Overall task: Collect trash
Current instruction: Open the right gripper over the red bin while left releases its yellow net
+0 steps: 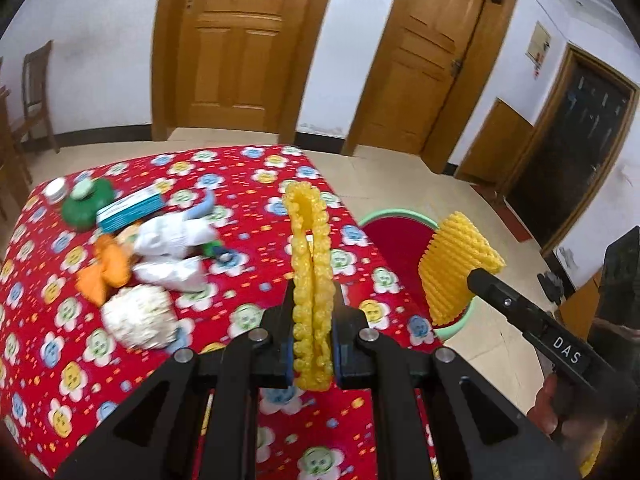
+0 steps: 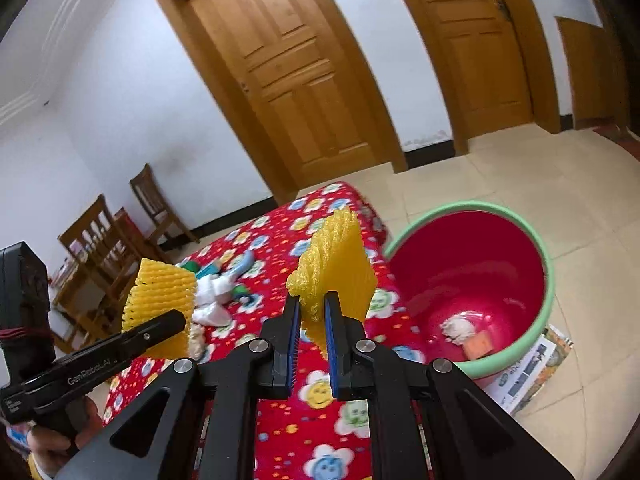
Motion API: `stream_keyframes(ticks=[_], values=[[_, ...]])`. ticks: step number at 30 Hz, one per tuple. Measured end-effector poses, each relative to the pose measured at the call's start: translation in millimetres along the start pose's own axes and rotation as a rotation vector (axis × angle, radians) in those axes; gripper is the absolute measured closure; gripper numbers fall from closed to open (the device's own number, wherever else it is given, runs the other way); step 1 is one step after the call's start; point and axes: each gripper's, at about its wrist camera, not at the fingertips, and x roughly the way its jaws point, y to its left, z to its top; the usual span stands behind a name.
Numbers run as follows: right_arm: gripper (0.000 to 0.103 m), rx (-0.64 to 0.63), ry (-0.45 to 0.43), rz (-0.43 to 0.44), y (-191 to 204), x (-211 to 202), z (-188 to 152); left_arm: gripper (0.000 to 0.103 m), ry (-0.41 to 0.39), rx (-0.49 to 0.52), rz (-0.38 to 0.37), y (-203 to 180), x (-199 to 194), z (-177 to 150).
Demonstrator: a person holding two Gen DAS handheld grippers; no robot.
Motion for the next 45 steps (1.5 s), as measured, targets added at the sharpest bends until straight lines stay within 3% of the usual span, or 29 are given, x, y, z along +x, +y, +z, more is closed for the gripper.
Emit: stream_keyframes(ticks=[16,30,35,45], values=[[0.091,0.124,-0.007,-0.092,-69,1,7,0.091,0.099,0.112,-0.078,-70,79,24],[0.091,0.198,0.020,-0.128,-113,15,10,0.091,0.189,0.171,-0.084,-106,151,30],[0.091,0.218,0.031,-0.135,-123,19,8,0.070,0.217,0.151,-0.074,-107,163,29],[0.089,0.229,0.058,-0.130,-127,31,7,0.067,0.192,0.125,-0.060,-97,153,30]])
